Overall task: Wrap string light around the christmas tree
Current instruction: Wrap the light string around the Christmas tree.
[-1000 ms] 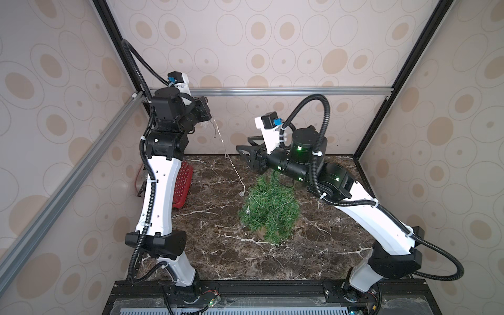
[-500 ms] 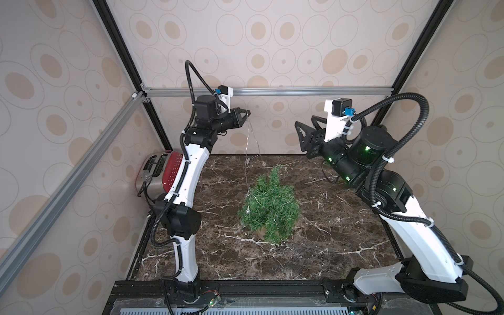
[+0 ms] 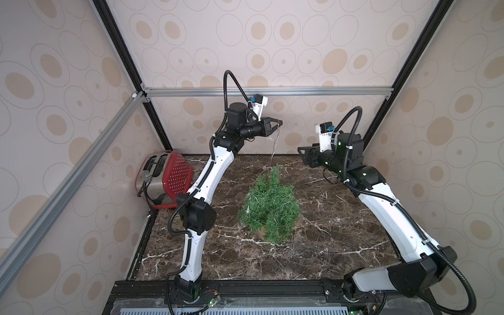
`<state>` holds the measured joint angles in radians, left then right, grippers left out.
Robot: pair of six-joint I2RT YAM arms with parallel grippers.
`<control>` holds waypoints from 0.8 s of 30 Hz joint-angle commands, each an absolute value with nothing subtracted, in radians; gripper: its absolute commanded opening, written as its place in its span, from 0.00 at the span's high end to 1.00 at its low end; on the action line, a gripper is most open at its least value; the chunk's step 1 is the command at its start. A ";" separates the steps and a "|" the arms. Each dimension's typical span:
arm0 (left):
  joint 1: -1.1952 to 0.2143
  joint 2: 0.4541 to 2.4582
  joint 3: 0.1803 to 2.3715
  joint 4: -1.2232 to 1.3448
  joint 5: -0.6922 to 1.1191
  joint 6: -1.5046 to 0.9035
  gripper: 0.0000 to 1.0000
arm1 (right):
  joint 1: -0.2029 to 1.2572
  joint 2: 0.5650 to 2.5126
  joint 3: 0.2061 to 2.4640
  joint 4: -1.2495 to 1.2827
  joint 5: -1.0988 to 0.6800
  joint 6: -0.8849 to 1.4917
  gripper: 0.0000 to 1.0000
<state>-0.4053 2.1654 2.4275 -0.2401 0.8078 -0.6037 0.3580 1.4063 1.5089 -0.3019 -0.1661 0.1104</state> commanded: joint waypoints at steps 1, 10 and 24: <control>-0.410 2.158 2.460 -0.175 0.865 -0.637 1.00 | 0.354 1.435 1.501 -0.201 -0.326 0.118 0.26; -0.424 2.128 2.422 -0.166 0.915 -0.662 1.00 | 0.353 1.531 1.453 -0.097 -0.391 0.157 0.24; -0.448 2.105 2.436 -0.149 0.987 -0.706 1.00 | 0.348 1.713 1.480 0.105 -0.391 0.197 0.24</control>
<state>-0.4435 2.1624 2.4161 -0.1944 0.9512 -0.6819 0.3534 1.6936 1.4567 0.0105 -0.3683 0.1753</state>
